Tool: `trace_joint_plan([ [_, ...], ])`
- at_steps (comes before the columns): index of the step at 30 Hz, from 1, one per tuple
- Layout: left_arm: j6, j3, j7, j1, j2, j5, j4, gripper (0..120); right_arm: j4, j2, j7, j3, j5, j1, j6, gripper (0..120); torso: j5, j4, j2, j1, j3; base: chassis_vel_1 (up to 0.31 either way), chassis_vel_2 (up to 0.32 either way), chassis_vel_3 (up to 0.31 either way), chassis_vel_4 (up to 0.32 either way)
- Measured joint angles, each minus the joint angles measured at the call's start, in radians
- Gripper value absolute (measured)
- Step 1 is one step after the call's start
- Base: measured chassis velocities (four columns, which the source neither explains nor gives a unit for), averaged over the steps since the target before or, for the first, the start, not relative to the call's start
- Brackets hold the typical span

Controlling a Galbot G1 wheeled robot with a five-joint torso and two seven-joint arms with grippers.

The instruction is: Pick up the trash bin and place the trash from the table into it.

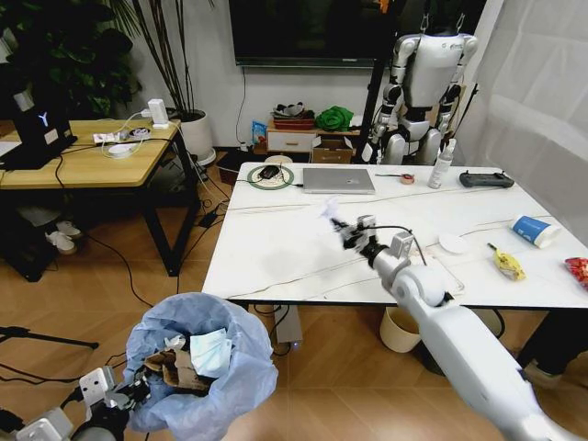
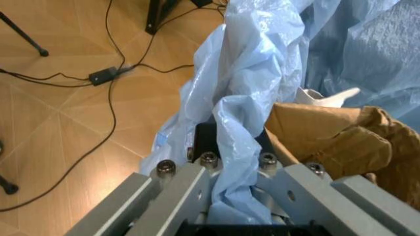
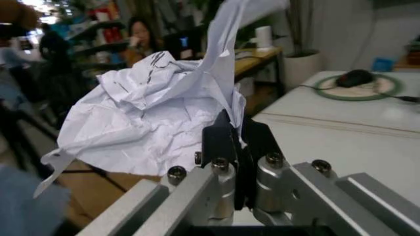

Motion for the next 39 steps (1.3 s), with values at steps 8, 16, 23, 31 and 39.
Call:
trace_joint_plan([
  [8,0.001,-0.004,-0.001,-0.002,-0.016,0.000,-0.005,0,0.367,-0.072,-0.007,-0.339,0.110,-0.060,0.062,0,-0.0004,0.0005,0.000,0.000,0.000,0.000,0.000,0.000,0.000],
  [16,0.003,-0.007,-0.003,-0.004,-0.027,0.003,-0.008,0,0.396,-0.020,-0.010,-0.539,0.080,0.043,0.093,0,-0.0007,0.0006,0.000,0.000,0.000,0.000,0.000,0.000,0.000],
  [23,0.004,-0.003,-0.003,-0.006,-0.039,0.008,-0.011,0,0.358,-0.014,-0.012,-0.599,-0.036,0.056,0.130,5,-0.0005,0.0005,0.000,0.000,0.000,0.000,0.000,0.000,0.000],
  [31,0.007,0.005,-0.008,-0.015,-0.042,0.004,-0.008,0,0.330,-0.058,-0.014,-0.562,-0.104,0.027,0.161,34,-0.0002,0.0005,0.000,0.000,0.000,0.000,0.000,0.000,0.000],
  [39,0.008,0.014,-0.009,-0.027,-0.038,0.004,0.016,0,0.370,-0.112,0.004,-0.442,-0.116,-0.063,0.200,65,-0.0002,0.0006,0.000,0.000,0.000,0.000,0.000,0.000,0.000],
])
